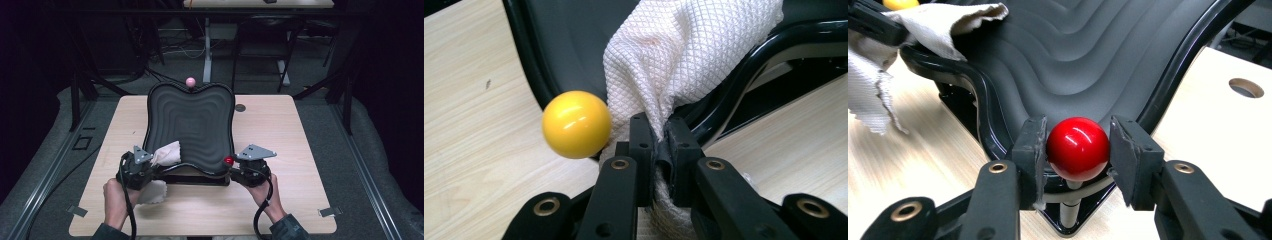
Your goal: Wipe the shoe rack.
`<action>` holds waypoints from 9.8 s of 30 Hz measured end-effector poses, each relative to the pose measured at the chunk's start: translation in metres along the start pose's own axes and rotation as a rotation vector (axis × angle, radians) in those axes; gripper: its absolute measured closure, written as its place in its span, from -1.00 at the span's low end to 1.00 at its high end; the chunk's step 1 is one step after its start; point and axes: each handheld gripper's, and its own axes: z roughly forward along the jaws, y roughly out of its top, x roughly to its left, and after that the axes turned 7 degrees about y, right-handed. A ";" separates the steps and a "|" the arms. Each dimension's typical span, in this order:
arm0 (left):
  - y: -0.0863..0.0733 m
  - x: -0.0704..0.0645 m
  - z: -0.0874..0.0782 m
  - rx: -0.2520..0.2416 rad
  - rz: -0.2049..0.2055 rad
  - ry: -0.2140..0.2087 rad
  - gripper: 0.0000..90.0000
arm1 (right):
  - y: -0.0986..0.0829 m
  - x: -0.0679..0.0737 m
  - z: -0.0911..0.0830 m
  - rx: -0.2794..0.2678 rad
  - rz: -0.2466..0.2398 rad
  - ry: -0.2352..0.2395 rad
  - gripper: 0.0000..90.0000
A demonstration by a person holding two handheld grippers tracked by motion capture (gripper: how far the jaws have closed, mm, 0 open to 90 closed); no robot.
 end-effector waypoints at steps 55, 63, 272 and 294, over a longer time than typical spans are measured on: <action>0.064 -0.131 0.037 -0.083 0.130 -0.389 0.87 | -0.001 -0.009 -0.009 -0.017 0.008 0.021 0.42; 0.047 -0.123 0.031 -0.096 0.101 -0.382 0.87 | -0.001 -0.009 -0.007 -0.008 0.004 0.020 0.37; 0.076 0.086 0.037 0.051 -0.167 -0.009 0.87 | 0.001 -0.007 0.026 0.030 -0.012 -0.102 0.33; 0.137 0.112 0.056 0.056 -0.173 0.067 0.86 | 0.001 -0.009 0.025 0.027 -0.019 -0.080 0.33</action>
